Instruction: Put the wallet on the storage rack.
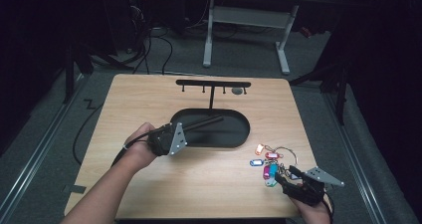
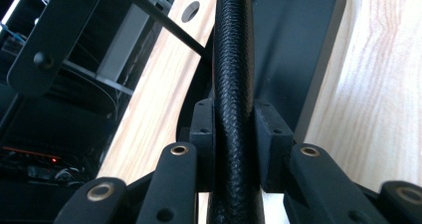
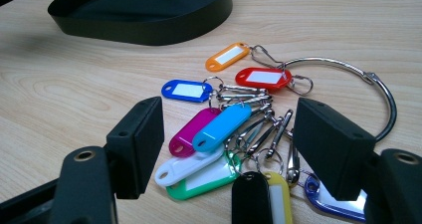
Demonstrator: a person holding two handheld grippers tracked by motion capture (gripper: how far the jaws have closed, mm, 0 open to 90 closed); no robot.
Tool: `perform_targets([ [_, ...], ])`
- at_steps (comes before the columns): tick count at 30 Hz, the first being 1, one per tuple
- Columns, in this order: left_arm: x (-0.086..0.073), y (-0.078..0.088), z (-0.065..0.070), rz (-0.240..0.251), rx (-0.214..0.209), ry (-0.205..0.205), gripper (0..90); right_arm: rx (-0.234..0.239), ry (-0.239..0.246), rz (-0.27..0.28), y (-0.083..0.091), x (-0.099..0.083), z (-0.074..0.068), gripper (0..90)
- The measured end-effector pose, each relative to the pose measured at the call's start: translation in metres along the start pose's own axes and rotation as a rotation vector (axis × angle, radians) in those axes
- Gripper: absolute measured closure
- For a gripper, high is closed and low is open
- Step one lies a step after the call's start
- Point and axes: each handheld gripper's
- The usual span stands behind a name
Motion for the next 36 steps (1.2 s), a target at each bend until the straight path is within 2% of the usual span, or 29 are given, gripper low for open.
perform_targets([
  [17, 0.012, -0.033, -0.010, 0.020, 0.003, -0.030, 74.0, 0.005, 0.002, -0.005, -0.001, 0.000, 0.000, 28.7],
  [20, 0.012, -0.040, -0.011, 0.029, 0.001, -0.013, 74.0, 0.002, 0.008, -0.004, 0.000, 0.000, -0.001, 28.3],
  [30, 0.014, -0.060, -0.011, 0.012, -0.010, -0.012, 74.1, 0.006, -0.009, 0.003, 0.004, -0.001, 0.000, 28.5],
  [35, 0.016, -0.068, -0.012, 0.005, -0.026, -0.031, 74.1, 0.004, -0.003, 0.005, 0.004, -0.001, 0.001, 28.6],
  [36, 0.019, -0.072, -0.013, -0.003, -0.029, -0.055, 74.1, 0.005, -0.006, 0.003, 0.004, -0.001, 0.001, 28.6],
])
Point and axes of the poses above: each handheld gripper's, and its own axes: y roughly backward along the jaws, x roughly out of its top, z roughly to its right, and after that the axes turned 5 degrees about -x, right-handed
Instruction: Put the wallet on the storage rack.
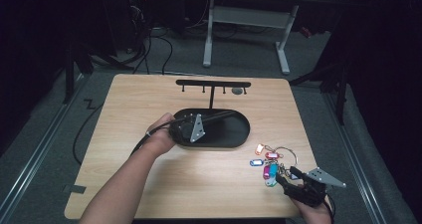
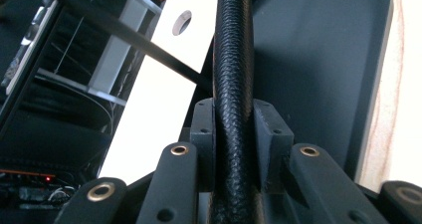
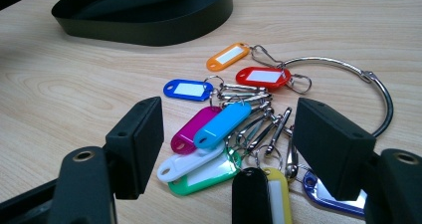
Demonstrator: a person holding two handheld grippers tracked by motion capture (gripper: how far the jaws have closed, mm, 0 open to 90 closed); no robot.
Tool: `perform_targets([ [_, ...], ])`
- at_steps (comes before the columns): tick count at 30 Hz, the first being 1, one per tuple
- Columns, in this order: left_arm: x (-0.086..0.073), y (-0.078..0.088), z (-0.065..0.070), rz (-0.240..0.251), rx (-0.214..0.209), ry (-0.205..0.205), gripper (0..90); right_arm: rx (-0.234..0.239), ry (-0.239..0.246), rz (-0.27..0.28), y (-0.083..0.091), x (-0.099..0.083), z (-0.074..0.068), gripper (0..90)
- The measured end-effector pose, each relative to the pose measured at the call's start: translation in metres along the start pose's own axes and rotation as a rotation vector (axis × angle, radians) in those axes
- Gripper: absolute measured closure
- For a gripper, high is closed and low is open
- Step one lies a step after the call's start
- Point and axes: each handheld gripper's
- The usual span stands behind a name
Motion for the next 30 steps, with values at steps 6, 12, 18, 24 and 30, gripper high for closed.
perform_targets([
  [6, 0.014, -0.011, -0.004, 0.008, -0.002, -0.037, 74.1, 0.004, -0.004, 0.000, -0.001, 0.000, 0.001, 28.8],
  [12, 0.019, -0.021, -0.003, 0.021, 0.001, -0.046, 74.1, 0.007, -0.009, 0.001, 0.000, -0.001, 0.002, 28.9],
  [18, 0.016, -0.031, -0.001, 0.025, -0.005, -0.048, 73.9, 0.008, -0.009, -0.002, -0.001, -0.002, 0.003, 29.1],
  [24, 0.012, -0.033, -0.003, 0.005, -0.005, -0.071, 73.3, 0.010, -0.013, -0.005, -0.001, -0.002, 0.000, 29.1],
  [30, 0.005, -0.036, -0.005, -0.026, -0.021, -0.065, 73.1, 0.009, -0.012, -0.008, -0.001, -0.002, -0.001, 29.1],
])
Point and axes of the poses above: each handheld gripper's, and its own axes: y roughly backward along the jaws, x roughly out of its top, z roughly to its right, and after that the axes turned 5 degrees about -x, right-handed
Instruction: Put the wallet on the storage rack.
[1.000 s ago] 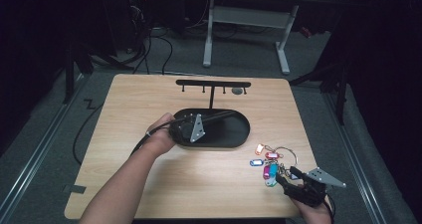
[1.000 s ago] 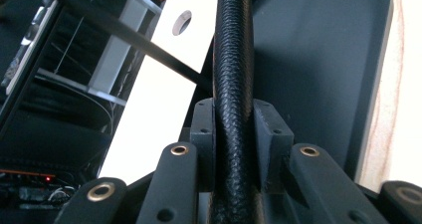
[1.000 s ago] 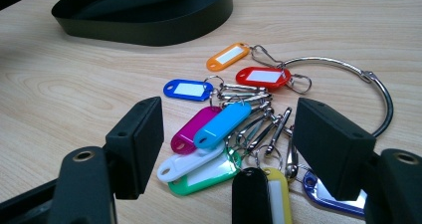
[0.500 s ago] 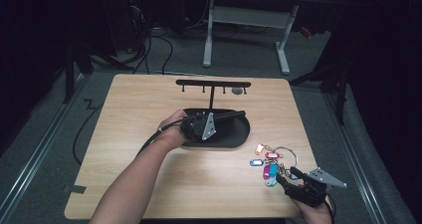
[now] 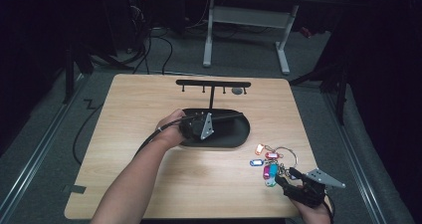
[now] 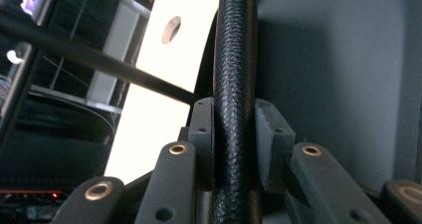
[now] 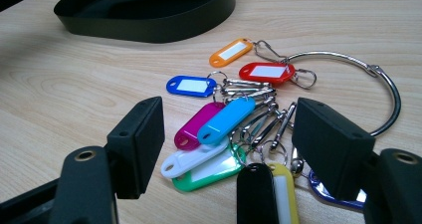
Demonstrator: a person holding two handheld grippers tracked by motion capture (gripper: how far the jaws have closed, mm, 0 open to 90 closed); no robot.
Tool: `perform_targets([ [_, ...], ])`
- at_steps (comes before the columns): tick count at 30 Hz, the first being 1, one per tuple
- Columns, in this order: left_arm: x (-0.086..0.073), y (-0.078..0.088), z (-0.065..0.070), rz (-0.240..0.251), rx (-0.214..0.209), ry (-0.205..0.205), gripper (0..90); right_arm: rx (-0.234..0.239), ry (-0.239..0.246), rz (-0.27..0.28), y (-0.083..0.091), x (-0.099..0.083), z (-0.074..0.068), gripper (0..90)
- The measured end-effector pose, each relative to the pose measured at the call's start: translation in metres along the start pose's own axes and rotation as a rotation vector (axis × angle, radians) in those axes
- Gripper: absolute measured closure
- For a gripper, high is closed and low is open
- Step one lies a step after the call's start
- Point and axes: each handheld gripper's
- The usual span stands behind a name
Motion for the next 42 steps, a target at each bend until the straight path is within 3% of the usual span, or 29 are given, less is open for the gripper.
perform_targets([
  [17, -0.012, -0.006, -0.003, -0.065, 0.010, -0.016, 72.2, -0.001, 0.008, -0.009, -0.001, -0.001, 0.000, 29.2],
  [28, -0.012, -0.006, 0.003, -0.081, -0.066, 0.021, 67.7, 0.001, 0.012, -0.012, -0.002, -0.001, -0.001, 29.2],
  [42, -0.018, -0.006, 0.003, -0.085, -0.103, 0.100, 60.0, 0.001, 0.013, -0.013, -0.001, -0.001, -0.001, 29.1],
])
Point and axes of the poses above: each handheld gripper's, and its own axes: y roughly backward along the jaws, x roughly out of its top, z roughly to its right, and after that the axes turned 5 degrees about -x, right-handed
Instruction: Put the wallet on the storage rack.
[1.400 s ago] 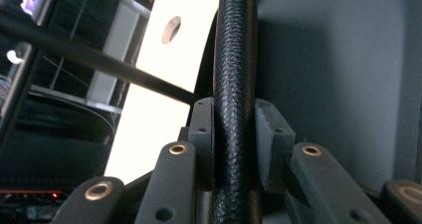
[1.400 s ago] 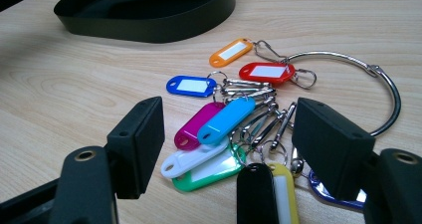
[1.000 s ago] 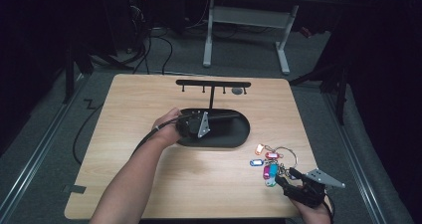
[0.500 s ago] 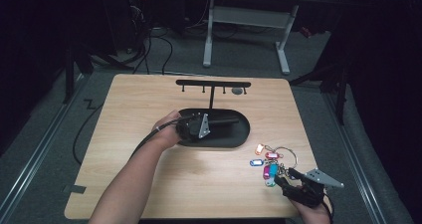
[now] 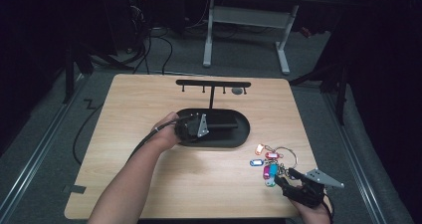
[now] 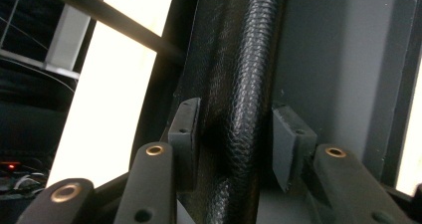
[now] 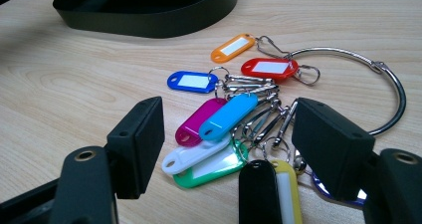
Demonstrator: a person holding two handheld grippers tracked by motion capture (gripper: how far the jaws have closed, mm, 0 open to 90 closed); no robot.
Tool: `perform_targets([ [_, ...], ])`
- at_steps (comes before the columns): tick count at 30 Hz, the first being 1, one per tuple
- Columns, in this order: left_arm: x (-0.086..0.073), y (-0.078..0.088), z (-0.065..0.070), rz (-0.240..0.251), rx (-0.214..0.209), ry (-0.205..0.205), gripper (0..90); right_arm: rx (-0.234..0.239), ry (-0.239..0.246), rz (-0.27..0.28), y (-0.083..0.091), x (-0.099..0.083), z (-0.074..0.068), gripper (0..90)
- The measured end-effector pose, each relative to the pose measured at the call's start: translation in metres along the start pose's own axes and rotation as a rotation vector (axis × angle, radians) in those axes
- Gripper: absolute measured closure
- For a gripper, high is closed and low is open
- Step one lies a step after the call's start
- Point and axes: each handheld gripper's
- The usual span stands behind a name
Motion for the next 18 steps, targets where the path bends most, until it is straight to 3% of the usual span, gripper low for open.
perform_targets([
  [4, -0.0040, 0.0012, -0.0001, 0.012, -0.017, 0.026, 57.3, 0.000, 0.000, -0.002, -0.0003, 0.0001, -0.0002, 29.1],
  [12, -0.0048, 0.0013, 0.0035, 0.022, -0.054, 0.035, 50.8, 0.000, 0.001, -0.004, -0.0007, 0.0000, -0.0004, 29.1],
  [18, -0.0044, 0.0065, 0.0038, 0.032, -0.042, 0.056, 50.9, 0.000, 0.002, -0.004, -0.0010, 0.0001, -0.0006, 29.0],
])
Point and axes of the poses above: each handheld gripper's, and its own axes: y roughly backward along the jaws, x roughly out of its top, z roughly to its right, and after that the axes turned 5 degrees about -x, right-handed
